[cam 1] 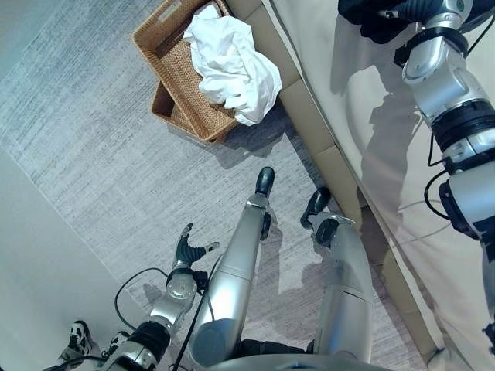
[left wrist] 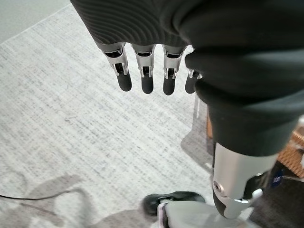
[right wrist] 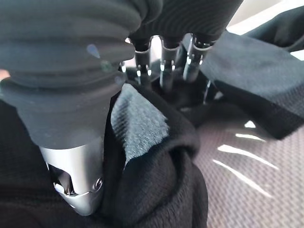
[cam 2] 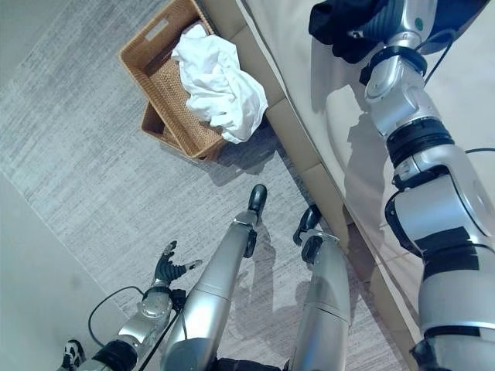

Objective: Pick up clothes into the bucket

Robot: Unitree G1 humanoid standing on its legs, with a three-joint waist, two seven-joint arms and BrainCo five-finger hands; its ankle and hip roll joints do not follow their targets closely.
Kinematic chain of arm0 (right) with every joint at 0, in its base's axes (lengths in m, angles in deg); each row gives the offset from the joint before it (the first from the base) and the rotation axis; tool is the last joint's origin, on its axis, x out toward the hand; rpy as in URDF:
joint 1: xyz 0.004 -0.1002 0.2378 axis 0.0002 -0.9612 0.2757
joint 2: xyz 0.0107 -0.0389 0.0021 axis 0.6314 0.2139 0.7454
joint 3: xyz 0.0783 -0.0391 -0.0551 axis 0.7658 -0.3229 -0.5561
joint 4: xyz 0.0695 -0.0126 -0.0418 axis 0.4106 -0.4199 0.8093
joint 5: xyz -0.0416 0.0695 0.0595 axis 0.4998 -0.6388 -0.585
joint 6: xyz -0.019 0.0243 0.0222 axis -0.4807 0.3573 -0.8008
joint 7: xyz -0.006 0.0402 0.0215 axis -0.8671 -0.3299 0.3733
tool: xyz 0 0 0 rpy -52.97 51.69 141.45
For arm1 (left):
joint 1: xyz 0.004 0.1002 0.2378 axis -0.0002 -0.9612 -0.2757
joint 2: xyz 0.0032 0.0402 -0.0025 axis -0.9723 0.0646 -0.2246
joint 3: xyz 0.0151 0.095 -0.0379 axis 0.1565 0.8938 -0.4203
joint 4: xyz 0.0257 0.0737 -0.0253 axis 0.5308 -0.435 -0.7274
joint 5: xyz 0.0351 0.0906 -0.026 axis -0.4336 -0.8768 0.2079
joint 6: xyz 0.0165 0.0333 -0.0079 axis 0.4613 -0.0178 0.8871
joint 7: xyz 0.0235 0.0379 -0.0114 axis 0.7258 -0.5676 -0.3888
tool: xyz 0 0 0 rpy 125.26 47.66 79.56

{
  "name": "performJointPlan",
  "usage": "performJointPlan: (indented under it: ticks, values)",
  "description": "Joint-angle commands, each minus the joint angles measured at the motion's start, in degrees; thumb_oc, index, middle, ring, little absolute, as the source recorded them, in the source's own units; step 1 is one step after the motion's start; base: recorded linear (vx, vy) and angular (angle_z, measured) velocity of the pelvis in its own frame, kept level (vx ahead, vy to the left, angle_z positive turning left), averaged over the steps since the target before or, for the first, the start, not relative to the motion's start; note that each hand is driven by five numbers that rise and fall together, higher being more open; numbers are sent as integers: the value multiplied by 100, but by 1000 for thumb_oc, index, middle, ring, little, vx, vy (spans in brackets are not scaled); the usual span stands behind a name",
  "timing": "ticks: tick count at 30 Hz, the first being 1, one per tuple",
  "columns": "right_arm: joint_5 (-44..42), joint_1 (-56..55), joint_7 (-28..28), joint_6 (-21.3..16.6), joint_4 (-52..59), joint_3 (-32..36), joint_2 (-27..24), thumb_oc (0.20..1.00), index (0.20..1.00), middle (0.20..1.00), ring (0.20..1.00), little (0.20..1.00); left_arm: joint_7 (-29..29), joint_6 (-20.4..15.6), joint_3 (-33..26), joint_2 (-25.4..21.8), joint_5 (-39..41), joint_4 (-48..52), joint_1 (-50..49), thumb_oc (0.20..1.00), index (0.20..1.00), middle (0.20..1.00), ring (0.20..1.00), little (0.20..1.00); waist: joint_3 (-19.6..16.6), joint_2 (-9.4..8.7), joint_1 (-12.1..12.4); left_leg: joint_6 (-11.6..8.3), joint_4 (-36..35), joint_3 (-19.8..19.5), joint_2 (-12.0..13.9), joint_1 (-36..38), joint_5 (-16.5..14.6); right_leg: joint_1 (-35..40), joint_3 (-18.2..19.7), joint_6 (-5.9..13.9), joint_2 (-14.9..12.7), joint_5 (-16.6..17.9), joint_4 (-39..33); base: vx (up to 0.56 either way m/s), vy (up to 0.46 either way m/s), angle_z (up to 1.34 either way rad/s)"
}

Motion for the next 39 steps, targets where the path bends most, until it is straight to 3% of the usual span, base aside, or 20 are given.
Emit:
performJointPlan:
  ticks: [1, 2, 3, 19, 24, 32, 33, 38, 39]
  values:
    - [-263, 415, 140, -19, -292, -447, -279, 1000, 1000, 1000, 1000, 1000, 123, -16, 89, -70, 280, 20, -228, 1000, 1000, 1000, 1000, 1000, -110, 82, -3, 182, -536, -140, 162, 186, -94, -98, 34, 355, -45, 208, -105, -3, 35, 7]
    - [-291, 445, 185, -11, -360, -481, -278, 1000, 1000, 1000, 1000, 1000, 112, -10, 91, -76, 288, 12, -224, 1000, 1000, 1000, 1000, 1000, -110, 76, 4, 184, -543, -139, 163, 194, -93, -84, 27, 355, -51, 214, -116, -4, 23, 6]
    - [-362, 493, 225, -5, -480, -502, -288, 206, 206, 206, 206, 206, 106, -13, 79, -75, 323, -11, -220, 1000, 1000, 1000, 1000, 1000, -110, 76, 9, 187, -550, -137, 159, 196, -92, -73, 18, 362, -55, 224, -134, 1, 21, 5]
    - [-472, 488, 171, -93, -355, -475, -417, 200, 200, 200, 200, 200, 50, 35, 46, -63, 284, -143, -93, 1000, 1000, 1000, 1000, 1000, -110, 27, -52, 156, -964, -117, 168, 557, 66, 238, 44, 388, 3, 424, -576, -5, 7, 0]
    - [-558, 387, 114, -179, 288, -399, -581, 200, 200, 200, 200, 200, -34, 46, -107, -126, 206, -199, -61, 1000, 1000, 1000, 1000, 1000, -110, -123, -158, 108, -1085, -27, 245, 971, 87, 705, 110, 398, 162, 645, -994, -42, 37, -8]
    - [-773, -207, 155, -540, 2023, 121, -1288, 200, 200, 200, 200, 200, -317, -34, -584, -376, 39, -25, -202, 1000, 1000, 1000, 1000, 1000, -115, -494, -377, 89, -1190, 303, 481, 2333, -138, 2151, 405, 459, 514, 971, -1914, -15, 36, -34]
    - [-858, -327, 171, -619, 2238, 259, -1404, 200, 200, 200, 200, 200, -351, -59, -629, -418, -2, 89, -217, 1000, 1000, 1000, 1000, 1000, -165, -534, -428, 118, -1275, 395, 501, 2486, 1, 2310, 378, 426, 518, 1158, -2080, -28, 25, -43]
    - [-1032, -1000, 263, -734, 2820, 786, -1647, 200, 200, 200, 200, 200, -541, -110, -886, -580, 41, 600, -321, 1000, 1000, 1000, 1000, 1000, -483, -665, -528, 106, -1585, 547, 583, 3375, -94, 3192, 485, 474, 622, 1239, -2597, 79, -17, -30]
    - [-1131, -1377, 339, -797, 3165, 1092, -1783, 200, 200, 200, 200, 200, -635, -150, -1073, -676, 103, 992, -369, 1000, 1000, 1000, 1000, 1000, -706, -716, -597, 73, -1835, 603, 610, 3750, -88, 3593, 499, 509, 678, 1302, -2917, 146, -47, -28]
